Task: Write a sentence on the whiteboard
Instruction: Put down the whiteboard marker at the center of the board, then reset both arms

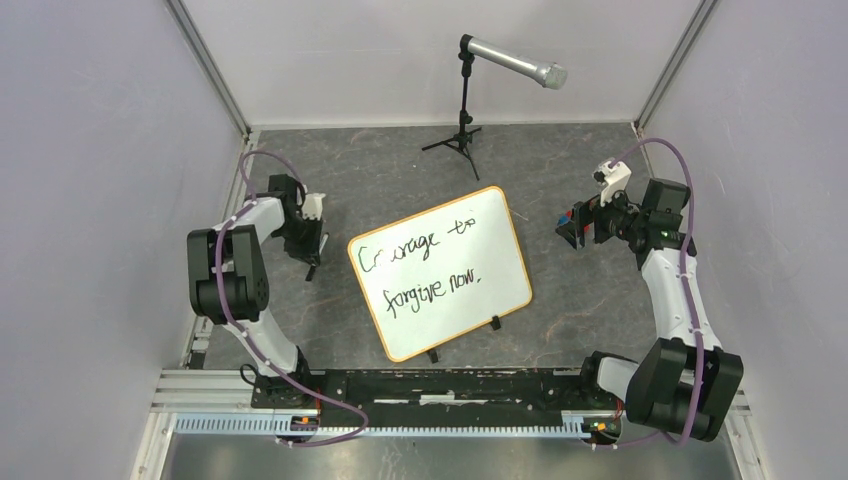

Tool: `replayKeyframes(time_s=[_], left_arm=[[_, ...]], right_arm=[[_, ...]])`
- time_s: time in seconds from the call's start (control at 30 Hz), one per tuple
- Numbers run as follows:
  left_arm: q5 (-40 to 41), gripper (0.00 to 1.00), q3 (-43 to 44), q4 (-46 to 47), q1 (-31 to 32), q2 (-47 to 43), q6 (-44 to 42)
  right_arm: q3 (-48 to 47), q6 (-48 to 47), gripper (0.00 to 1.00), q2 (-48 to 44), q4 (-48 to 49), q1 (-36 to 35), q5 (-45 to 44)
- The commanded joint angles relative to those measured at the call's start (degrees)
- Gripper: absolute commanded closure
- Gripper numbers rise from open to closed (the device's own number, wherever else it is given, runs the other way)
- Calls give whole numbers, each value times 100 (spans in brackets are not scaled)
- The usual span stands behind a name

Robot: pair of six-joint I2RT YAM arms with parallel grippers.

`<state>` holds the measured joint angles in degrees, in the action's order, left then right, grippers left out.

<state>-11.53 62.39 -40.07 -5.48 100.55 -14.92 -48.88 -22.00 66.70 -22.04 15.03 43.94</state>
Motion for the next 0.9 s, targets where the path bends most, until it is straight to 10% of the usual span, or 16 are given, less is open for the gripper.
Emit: replayKeyframes(time_s=[0.0, 0.33, 0.5, 0.87], left_arm=[[204, 76, -87, 82, 32, 110, -268], [143, 46, 398, -541, 48, -292, -450], [18, 9, 1523, -1255, 44, -636, -548], [-894, 0, 3975, -2007, -158, -1081, -62]], right_arm=[[-130, -126, 2, 55, -52, 12, 114], [-399, -581, 2, 171, -566, -1, -29], [-959, -951, 2, 306, -1050, -176, -465], [-1490, -1226, 2, 364, -347, -367, -1760]])
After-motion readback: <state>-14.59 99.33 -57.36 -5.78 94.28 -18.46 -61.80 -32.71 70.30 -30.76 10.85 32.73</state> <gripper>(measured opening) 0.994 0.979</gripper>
